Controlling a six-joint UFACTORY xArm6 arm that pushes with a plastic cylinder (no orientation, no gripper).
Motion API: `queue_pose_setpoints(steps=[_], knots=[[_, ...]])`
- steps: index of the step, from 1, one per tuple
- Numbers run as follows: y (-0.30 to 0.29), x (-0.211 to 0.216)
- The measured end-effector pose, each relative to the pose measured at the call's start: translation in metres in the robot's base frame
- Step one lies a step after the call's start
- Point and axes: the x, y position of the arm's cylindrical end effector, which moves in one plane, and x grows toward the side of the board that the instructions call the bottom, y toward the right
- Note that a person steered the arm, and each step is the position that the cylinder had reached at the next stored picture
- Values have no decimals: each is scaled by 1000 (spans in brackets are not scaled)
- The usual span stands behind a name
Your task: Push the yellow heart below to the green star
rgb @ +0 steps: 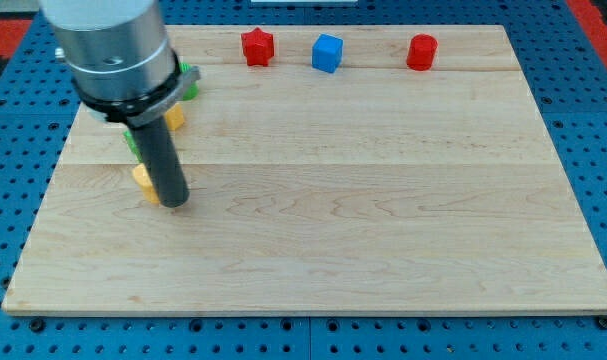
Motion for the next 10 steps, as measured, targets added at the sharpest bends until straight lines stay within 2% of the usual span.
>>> queue_pose_setpoints(steps=[10], knots=[[-5,-33]])
